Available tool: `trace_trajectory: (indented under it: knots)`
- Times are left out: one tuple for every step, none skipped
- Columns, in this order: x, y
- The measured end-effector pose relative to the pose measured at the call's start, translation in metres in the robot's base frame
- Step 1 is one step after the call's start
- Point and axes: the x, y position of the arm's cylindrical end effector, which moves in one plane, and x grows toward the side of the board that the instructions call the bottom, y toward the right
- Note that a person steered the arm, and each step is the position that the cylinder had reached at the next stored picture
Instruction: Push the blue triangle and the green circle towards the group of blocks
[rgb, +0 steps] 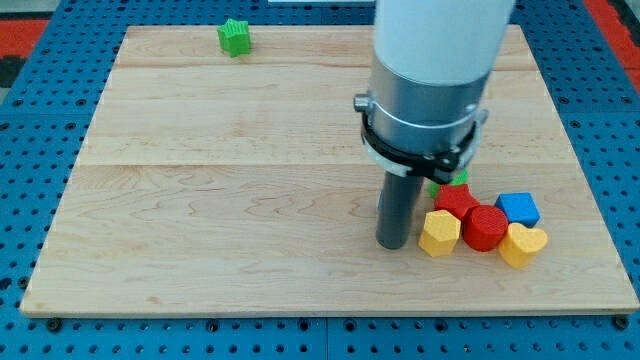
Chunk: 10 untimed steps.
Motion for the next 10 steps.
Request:
trace_trajectory:
  knots:
    - [0.011, 0.028]
    - [0.013, 0.030]
    - [0.010, -0.033]
    - [-0.017, -0.106]
    - [-0.056, -0.102]
    - [-0.055, -0.030]
    - [-0.045, -0.011]
    - [-0.064, -0.048]
    - [-0.137, -0.121]
    - [-0.216, -0.193]
